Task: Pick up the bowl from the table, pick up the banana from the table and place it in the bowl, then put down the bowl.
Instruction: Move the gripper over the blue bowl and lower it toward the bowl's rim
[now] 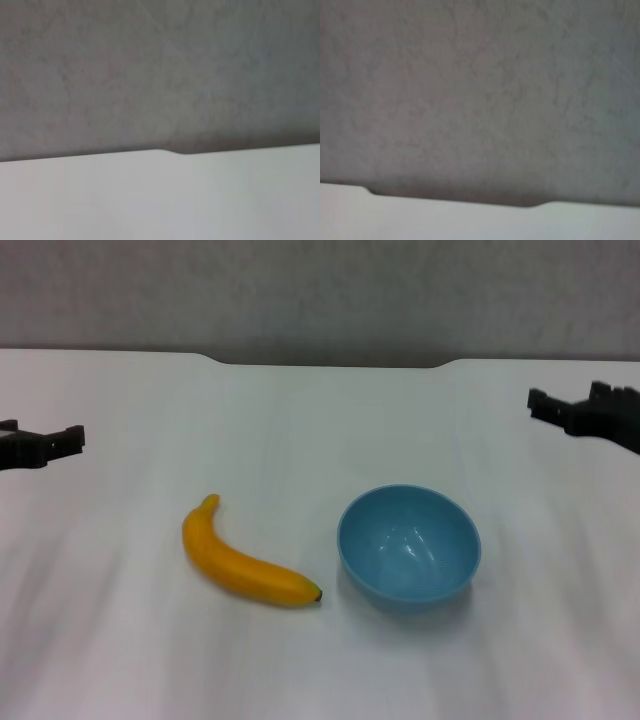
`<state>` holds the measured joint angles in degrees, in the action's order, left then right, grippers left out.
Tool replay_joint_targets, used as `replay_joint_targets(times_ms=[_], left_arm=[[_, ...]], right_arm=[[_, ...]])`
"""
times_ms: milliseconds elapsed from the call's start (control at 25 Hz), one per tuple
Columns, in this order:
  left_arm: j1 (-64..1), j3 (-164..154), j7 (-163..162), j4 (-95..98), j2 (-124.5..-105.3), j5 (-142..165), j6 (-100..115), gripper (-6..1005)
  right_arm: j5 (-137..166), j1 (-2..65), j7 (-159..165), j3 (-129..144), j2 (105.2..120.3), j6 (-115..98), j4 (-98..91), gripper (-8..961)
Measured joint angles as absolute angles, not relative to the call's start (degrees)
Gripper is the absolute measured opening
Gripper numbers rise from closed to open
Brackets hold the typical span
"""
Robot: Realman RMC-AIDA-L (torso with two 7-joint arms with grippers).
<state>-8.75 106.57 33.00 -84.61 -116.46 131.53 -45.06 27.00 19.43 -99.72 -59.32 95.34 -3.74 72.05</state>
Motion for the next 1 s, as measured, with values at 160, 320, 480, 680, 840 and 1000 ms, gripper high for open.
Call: replay_joint_targets(times_ms=[160,320,480,680,840,1000], left_arm=[[-10.84,107.39,29.18,-86.29,-116.51,137.87,-48.79,890],[-11.73,107.46,28.1,-86.58,-116.51,139.99,-50.04,891],[-11.78,107.46,28.03,-87.11,-116.5,140.08,-49.95,891],[-11.17,107.24,27.97,-88.54,-116.48,140.45,-49.71,891],[-11.52,106.84,27.72,-89.4,-116.56,141.76,-49.75,890],[-11.25,106.78,27.64,-89.96,-116.57,141.92,-49.68,890]], right_arm=[[21.06,24.92,-101.19,-55.16,93.07,-9.61,72.08,907],[5.02,30.87,-111.43,-50.59,90.85,-17.13,71.86,907],[-15.94,34.09,-138.1,-55.64,94.92,-33.72,71.43,906],[-20.68,32.36,-171.08,-78.51,112.56,-45.25,68.56,905],[-14.52,33.11,-178.46,-84.56,115.42,-47.87,68.48,905],[-15.85,32.47,-176.42,-83.81,115.23,-46.81,69.92,905]])
